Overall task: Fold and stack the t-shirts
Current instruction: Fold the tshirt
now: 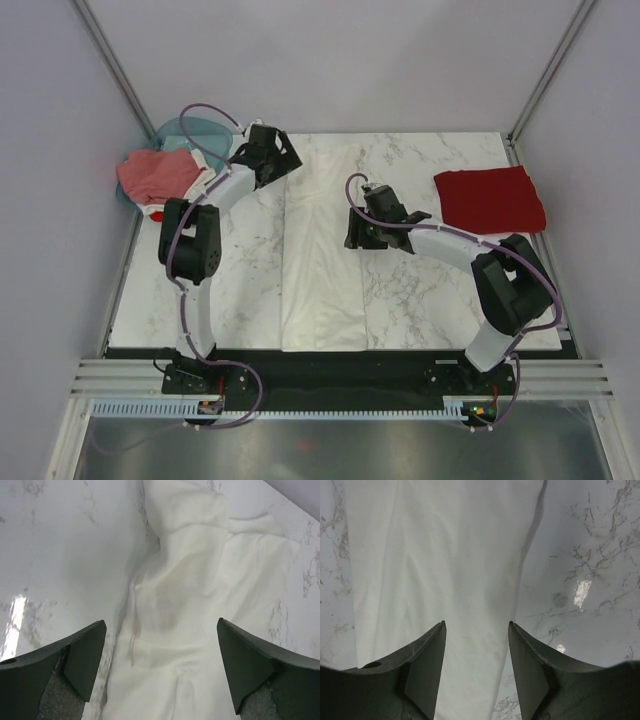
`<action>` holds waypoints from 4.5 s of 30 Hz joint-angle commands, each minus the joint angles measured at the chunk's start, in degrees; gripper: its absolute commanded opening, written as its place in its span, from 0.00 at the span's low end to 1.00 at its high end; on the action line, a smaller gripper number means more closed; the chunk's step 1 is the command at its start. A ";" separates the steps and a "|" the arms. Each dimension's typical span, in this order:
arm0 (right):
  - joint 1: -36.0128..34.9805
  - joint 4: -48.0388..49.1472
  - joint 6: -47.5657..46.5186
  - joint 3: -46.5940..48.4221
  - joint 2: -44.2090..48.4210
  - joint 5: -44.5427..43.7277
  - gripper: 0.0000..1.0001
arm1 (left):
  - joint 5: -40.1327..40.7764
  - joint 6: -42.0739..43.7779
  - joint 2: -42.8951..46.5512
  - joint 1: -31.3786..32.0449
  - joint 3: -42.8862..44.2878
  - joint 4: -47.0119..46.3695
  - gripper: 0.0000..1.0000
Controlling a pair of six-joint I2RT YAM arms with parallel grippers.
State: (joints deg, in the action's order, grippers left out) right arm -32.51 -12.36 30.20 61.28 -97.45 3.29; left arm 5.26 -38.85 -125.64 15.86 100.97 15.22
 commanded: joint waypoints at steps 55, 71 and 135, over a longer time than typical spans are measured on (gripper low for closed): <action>-25.23 -0.56 14.54 -35.09 29.60 0.49 0.00 | -8.25 -18.36 89.26 32.92 -85.76 16.86 0.65; -25.23 -0.12 13.84 -33.15 30.04 1.81 0.00 | -8.68 -18.63 82.84 34.24 -85.24 11.23 0.03; 9.66 -2.32 3.73 12.06 -3.30 0.22 0.66 | -16.16 0.27 31.13 0.75 -32.75 2.44 1.00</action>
State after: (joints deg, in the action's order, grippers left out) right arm -22.65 -16.36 34.44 77.52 -109.67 4.21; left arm -8.03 -38.15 -103.66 16.21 71.66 20.73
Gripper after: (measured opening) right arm 0.655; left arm 0.993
